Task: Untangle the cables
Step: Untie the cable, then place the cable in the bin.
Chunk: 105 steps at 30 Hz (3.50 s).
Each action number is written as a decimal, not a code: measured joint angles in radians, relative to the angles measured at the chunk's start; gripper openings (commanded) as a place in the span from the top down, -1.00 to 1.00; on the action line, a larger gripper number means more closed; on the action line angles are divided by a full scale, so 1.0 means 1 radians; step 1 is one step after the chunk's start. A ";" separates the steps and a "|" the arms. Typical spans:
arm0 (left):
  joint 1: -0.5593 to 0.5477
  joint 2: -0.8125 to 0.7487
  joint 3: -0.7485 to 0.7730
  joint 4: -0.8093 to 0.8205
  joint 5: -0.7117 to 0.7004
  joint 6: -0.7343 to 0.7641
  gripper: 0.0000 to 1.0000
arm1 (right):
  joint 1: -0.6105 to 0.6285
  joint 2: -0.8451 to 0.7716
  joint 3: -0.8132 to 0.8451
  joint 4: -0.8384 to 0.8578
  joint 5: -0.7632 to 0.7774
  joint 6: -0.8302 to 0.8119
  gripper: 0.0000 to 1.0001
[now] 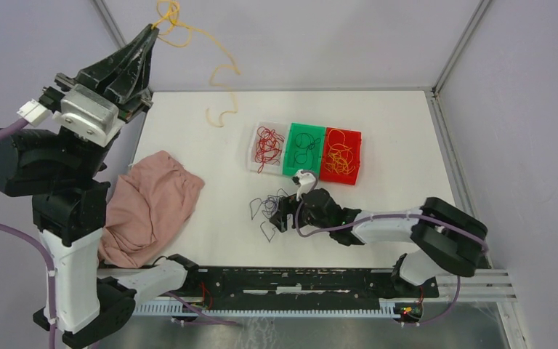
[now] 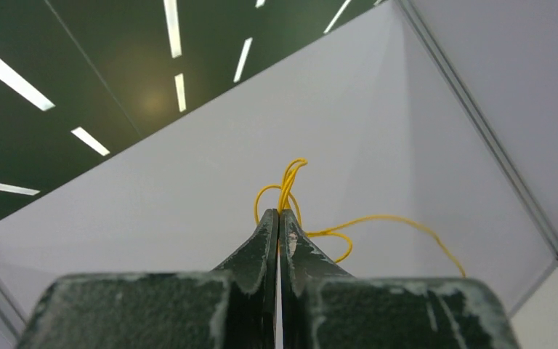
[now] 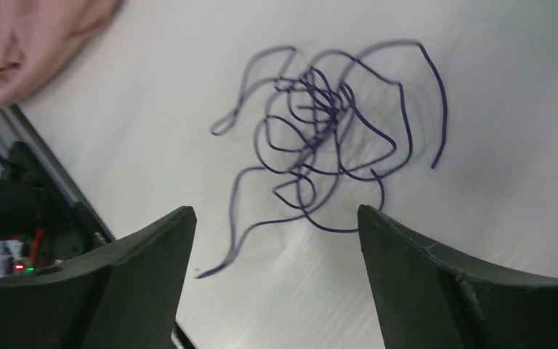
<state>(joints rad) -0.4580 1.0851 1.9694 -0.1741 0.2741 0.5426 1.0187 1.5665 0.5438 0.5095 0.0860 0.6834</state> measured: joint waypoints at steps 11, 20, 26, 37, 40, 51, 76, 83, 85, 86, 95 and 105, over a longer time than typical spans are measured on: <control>0.000 -0.113 -0.259 -0.219 0.236 -0.022 0.94 | 0.001 -0.434 0.345 -0.367 -0.111 -0.194 -0.99; 0.000 -0.154 -0.412 -0.402 0.384 -0.029 0.94 | 0.001 -0.528 0.490 -0.625 -0.229 -0.360 -0.98; 0.000 -0.178 -0.472 -0.479 0.480 -0.030 0.94 | 0.001 -0.519 0.617 -0.653 -0.266 -0.397 -0.91; 0.000 -0.209 -0.565 -0.482 0.555 -0.082 0.94 | 0.001 -0.329 0.742 -0.573 -0.418 -0.397 -0.55; 0.000 -0.210 -0.569 -0.483 0.577 -0.084 0.94 | 0.001 -0.293 0.742 -0.563 -0.443 -0.385 -0.22; 0.000 -0.233 -0.606 -0.481 0.543 -0.116 -0.45 | -0.025 -0.293 0.742 -0.534 -0.389 -0.360 0.99; 0.000 -0.185 -0.614 -0.532 0.276 -0.118 -0.99 | -0.540 0.034 0.708 -0.783 0.373 -0.557 0.99; 0.000 -0.193 -0.614 -0.535 0.274 -0.107 -0.99 | -0.594 0.100 0.744 -0.733 0.386 -0.558 0.99; 0.000 -0.194 -0.614 -0.535 0.274 -0.106 -0.99 | -0.598 0.115 0.766 -0.728 0.385 -0.558 0.99; 0.000 -0.194 -0.614 -0.535 0.274 -0.105 -0.99 | -0.602 0.120 0.780 -0.727 0.382 -0.558 0.99; 0.000 -0.194 -0.614 -0.535 0.274 -0.103 -0.99 | -0.618 0.169 0.904 -0.697 0.360 -0.558 0.99; 0.000 -0.196 -0.614 -0.536 0.274 -0.097 -0.99 | -0.621 0.285 0.835 -0.711 0.324 -0.500 0.99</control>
<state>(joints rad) -0.4580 0.8890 1.3556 -0.7097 0.5484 0.4454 0.3981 1.8511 1.3792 -0.2020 0.4099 0.1837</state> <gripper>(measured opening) 0.991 0.025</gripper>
